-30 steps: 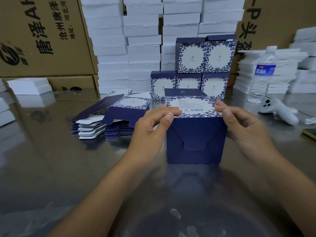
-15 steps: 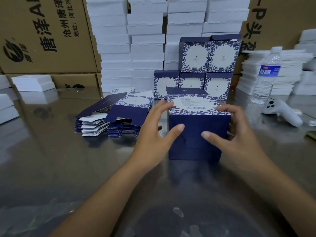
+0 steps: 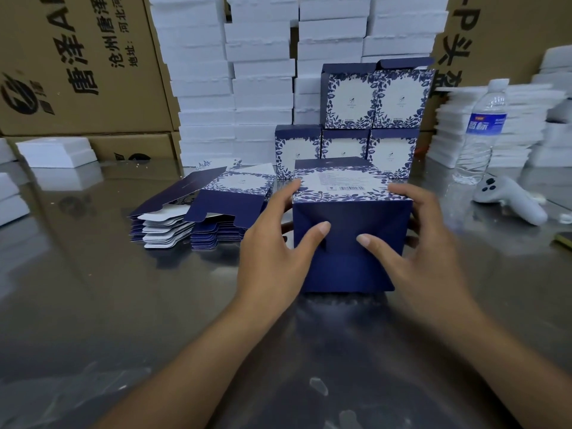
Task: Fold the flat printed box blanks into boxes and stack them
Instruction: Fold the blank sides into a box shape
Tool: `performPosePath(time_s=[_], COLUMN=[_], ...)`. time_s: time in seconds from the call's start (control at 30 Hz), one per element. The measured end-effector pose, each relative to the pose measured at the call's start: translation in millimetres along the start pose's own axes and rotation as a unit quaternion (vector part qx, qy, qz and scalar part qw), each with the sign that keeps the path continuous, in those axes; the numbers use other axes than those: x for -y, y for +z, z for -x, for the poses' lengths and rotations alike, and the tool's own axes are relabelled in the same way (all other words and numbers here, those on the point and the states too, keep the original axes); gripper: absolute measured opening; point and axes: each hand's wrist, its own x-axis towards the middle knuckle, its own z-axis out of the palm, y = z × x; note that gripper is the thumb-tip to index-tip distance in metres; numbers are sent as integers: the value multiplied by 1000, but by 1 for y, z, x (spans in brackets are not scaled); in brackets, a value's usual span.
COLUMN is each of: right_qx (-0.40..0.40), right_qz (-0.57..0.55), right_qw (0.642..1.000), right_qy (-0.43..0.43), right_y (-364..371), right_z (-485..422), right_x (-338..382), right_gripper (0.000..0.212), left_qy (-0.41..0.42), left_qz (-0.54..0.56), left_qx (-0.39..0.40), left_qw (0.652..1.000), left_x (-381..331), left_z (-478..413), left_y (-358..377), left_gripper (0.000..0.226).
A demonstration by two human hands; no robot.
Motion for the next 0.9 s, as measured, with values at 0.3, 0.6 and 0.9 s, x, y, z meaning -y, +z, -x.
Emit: performPosePath(time_s=[0.3, 0.6, 0.9], right_qx=[-28, -45, -41], right_qz=[48, 65, -89], right_qw=[998, 997, 992], right_qy=[-8, 4, 76], right_y=[1, 1, 0], right_z=[0, 1, -4], right_x=[5, 8, 12], right_gripper=[57, 57, 40], left_qy=[7, 10, -55], left_qz=[-43, -38, 87], left_qx=[-23, -27, 40], left_qw=[999, 999, 994], left_x=[-1, -3, -2], left_z=[1, 2, -6], left_y=[1, 1, -2], left_gripper=[54, 51, 62])
